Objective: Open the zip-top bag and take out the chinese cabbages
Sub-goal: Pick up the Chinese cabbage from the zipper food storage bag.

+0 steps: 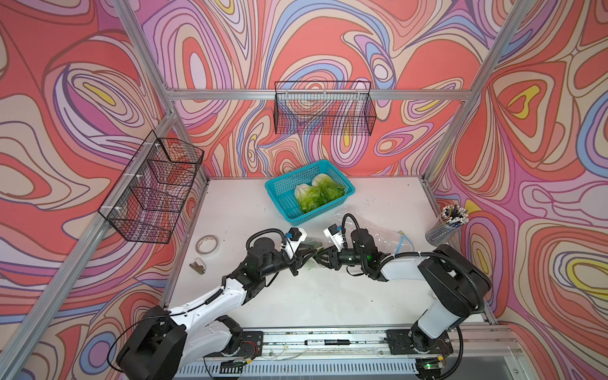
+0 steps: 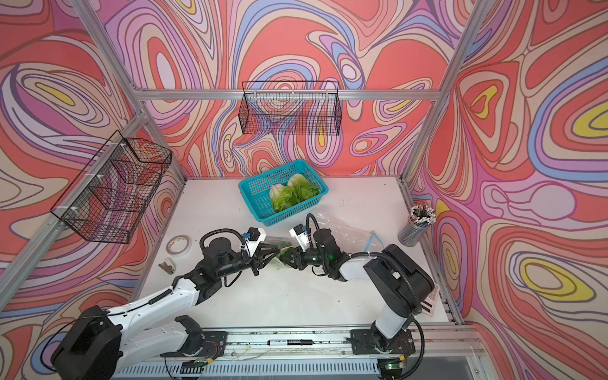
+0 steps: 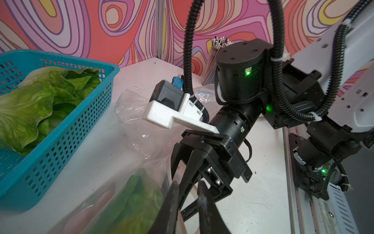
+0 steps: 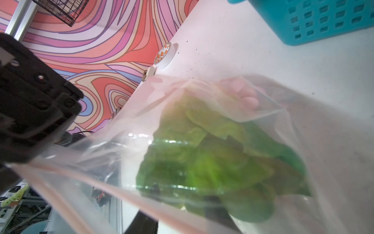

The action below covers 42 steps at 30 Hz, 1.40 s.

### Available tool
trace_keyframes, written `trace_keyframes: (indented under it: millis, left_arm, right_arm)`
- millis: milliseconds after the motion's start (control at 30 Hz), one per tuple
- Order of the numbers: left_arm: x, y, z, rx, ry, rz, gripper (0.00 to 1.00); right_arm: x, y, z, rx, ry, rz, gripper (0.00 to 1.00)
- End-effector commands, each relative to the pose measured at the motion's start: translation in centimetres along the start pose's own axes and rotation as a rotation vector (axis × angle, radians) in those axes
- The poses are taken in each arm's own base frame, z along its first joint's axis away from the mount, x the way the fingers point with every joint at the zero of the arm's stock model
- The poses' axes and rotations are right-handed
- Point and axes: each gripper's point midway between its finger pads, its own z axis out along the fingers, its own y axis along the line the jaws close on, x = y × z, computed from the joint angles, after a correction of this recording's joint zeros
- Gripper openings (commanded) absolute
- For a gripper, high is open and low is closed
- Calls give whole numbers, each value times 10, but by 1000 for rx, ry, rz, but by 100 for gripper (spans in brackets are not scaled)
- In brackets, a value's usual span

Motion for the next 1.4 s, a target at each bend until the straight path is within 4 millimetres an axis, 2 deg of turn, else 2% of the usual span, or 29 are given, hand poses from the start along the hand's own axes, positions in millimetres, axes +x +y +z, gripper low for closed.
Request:
trace_keyframes:
  millis: [0, 200, 300, 467, 633, 700, 933, 1067, 1167, 1300, 1367]
  left_arm:
    - [4, 2, -2, -5, 9, 10, 21]
    - [-2, -1, 0, 19, -10, 10, 21]
    - [-4, -3, 0, 31, -11, 11, 20]
    - [-2, -6, 1, 49, -2, 2, 19]
    - [-1, -6, -1, 48, -6, -2, 20]
    - [-3, -7, -1, 52, -16, -1, 20]
    - [-12, -12, -2, 79, -56, -9, 20]
    - [-15, -13, -3, 81, -81, -18, 21]
    - [-12, -12, -3, 74, -75, -20, 22]
    - [-7, -10, -5, 56, -55, -26, 38]
    - [-5, -7, -8, 30, -47, -25, 52]
  right_arm:
    - [0, -1, -2, 30, 10, -29, 41]
    - [7, 1, 5, -27, 32, 4, 46]
    - [3, 9, 6, -75, 11, -2, 52]
    - [-2, 10, 11, -104, 4, 6, 56]
    - [-4, 12, 14, -138, -12, 31, 58]
    - [1, 6, 20, -137, -7, 56, 59]
    - [-7, 2, 35, -174, -46, 85, 56]
    - [-11, 6, 39, -211, -67, 102, 48]
    - [-10, 7, 38, -220, -79, 115, 33]
    - [-3, 2, 38, -190, -59, 118, 16]
    - [-1, -1, 39, -171, -42, 112, 9]
